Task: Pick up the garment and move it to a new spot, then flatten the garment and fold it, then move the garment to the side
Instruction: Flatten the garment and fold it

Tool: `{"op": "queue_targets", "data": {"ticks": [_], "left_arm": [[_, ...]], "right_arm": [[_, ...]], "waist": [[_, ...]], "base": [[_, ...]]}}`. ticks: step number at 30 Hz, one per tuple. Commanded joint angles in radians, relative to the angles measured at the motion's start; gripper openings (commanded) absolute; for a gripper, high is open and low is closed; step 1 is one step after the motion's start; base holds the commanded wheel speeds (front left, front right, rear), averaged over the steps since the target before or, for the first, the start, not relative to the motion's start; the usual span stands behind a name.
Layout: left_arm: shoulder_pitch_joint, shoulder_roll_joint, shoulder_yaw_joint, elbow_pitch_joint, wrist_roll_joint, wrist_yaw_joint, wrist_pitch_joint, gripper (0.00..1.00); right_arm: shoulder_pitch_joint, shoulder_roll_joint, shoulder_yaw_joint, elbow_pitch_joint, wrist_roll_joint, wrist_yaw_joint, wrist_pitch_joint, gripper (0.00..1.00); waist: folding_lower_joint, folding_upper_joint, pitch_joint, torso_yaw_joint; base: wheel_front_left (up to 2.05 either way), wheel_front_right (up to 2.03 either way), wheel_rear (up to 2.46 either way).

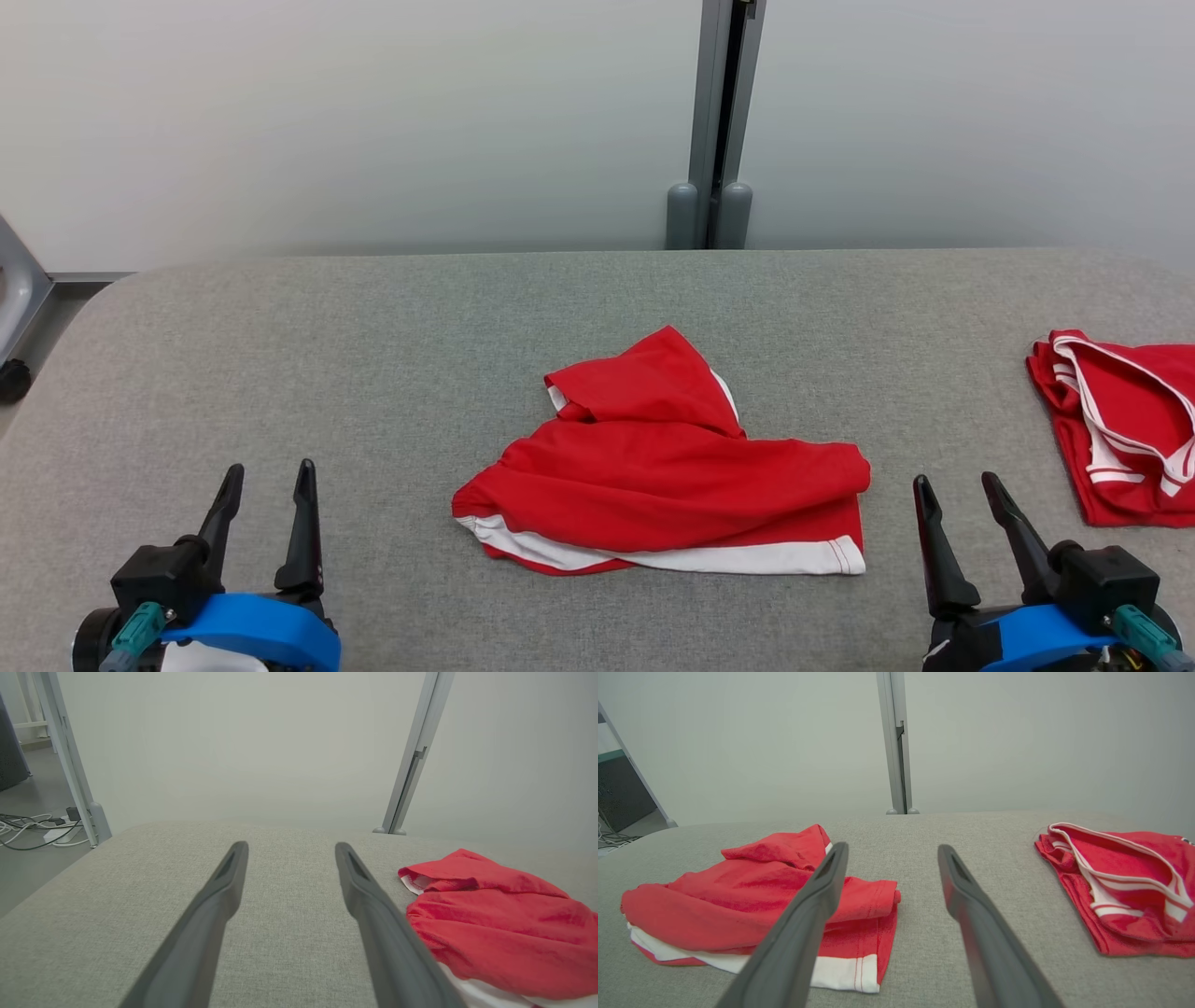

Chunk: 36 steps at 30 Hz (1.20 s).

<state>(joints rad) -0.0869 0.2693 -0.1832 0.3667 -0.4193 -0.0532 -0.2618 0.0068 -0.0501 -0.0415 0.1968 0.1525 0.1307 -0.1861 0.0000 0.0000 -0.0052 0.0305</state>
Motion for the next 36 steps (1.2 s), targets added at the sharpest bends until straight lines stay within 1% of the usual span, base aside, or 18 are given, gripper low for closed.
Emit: {"op": "queue_targets", "data": {"ticks": [1, 4, 15, 18, 22, 29, 33, 36], "left_arm": [[0.0, -0.003, 0.003, 0.004, 0.004, -0.003, -0.004, 1.0], [-0.007, -0.011, 0.009, 0.016, 0.016, -0.015, -0.004, 1.0], [-0.011, -0.037, 0.028, 0.041, 0.043, -0.039, -0.004, 1.0], [-0.009, -0.043, 0.023, 0.052, 0.048, -0.046, -0.004, 1.0], [-0.008, -0.053, -0.009, 0.095, 0.045, -0.057, -0.002, 1.0], [-0.055, -0.077, -0.089, 0.213, 0.023, -0.072, 0.03, 1.0], [-0.092, -0.081, -0.135, 0.284, 0.006, -0.078, 0.036, 1.0], [-0.121, -0.082, -0.154, 0.329, -0.011, -0.079, 0.033, 1.0]], "right_arm": [[0.014, -0.001, 0.0, -0.003, 0.002, 0.0, -0.004, 1.0], [0.013, -0.001, -0.002, -0.004, 0.003, 0.0, -0.007, 1.0], [0.006, -0.001, -0.002, -0.006, 0.003, 0.0, -0.008, 1.0], [0.008, -0.001, 0.01, 0.001, 0.018, 0.0, 0.013, 1.0], [0.009, -0.001, 0.046, 0.001, 0.037, 0.0, 0.044, 1.0], [0.015, -0.001, 0.124, 0.042, 0.051, 0.0, 0.12, 1.0], [0.011, -0.001, 0.139, 0.081, 0.049, 0.0, 0.174, 1.0], [-0.012, -0.001, 0.145, 0.105, 0.047, 0.0, 0.194, 1.0]], "waist": [[0.0, 0.0, 0.0, -0.001], [0.0, 0.0, 0.0, -0.003], [0.0, 0.0, 0.003, -0.007], [0.0, 0.0, 0.004, -0.01], [0.0, 0.0, 0.01, -0.021], [0.0, 0.0, 0.03, -0.043], [0.0, 0.0, 0.043, -0.057], [0.0, 0.0, 0.058, -0.069]], "base": [[0.0, 0.0, 0.0], [0.0, 0.0, 0.0], [0.0, 0.0, 0.0], [0.0, 0.0, 0.0], [0.0, 0.0, 0.0], [0.0, 0.0, 0.0], [0.0, 0.0, 0.0], [0.0, 0.0, 0.0]]}}
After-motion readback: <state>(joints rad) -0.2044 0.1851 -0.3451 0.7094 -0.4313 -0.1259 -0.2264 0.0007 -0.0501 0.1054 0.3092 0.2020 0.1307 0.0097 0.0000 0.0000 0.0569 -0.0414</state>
